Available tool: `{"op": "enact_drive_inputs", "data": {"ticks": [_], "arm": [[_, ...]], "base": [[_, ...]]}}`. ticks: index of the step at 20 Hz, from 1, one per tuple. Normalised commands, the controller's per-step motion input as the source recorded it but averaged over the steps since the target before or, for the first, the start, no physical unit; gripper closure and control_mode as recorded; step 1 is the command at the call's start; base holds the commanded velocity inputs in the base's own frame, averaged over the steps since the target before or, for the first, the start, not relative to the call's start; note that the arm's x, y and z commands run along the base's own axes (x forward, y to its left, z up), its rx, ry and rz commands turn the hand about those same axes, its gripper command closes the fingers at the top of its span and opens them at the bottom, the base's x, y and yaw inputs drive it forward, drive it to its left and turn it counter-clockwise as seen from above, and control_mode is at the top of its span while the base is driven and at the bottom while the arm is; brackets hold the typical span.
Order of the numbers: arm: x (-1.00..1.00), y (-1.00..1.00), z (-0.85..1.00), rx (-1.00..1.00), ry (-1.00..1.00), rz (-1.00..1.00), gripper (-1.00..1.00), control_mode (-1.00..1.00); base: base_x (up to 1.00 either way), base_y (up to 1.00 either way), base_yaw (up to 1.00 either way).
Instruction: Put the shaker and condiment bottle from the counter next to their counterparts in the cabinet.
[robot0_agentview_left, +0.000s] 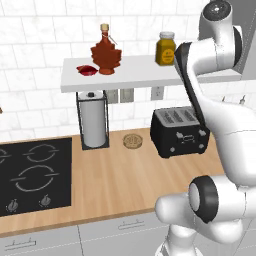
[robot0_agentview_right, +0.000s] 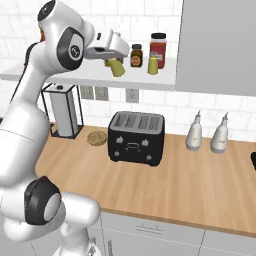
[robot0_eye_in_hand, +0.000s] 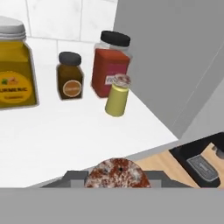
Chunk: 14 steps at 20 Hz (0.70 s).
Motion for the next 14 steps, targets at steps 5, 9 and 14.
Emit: {"op": "enact_drive_inputs", "data": {"ticks": [5, 9, 14], "arm": [[0.45, -0.07, 0.07, 0.08, 0.20, 0.00, 1.00, -1.00], [0.37, -0.04, 0.00, 0.04, 0.04, 0.00, 1.00, -1.00], [0.11, -0.16, -0.17, 0.04, 0.00, 0.00, 1.00, -1.00]], "base": [[0.00, 0.00, 0.00], [0.00, 0.00, 0.00], [0.00, 0.00, 0.00]]}}
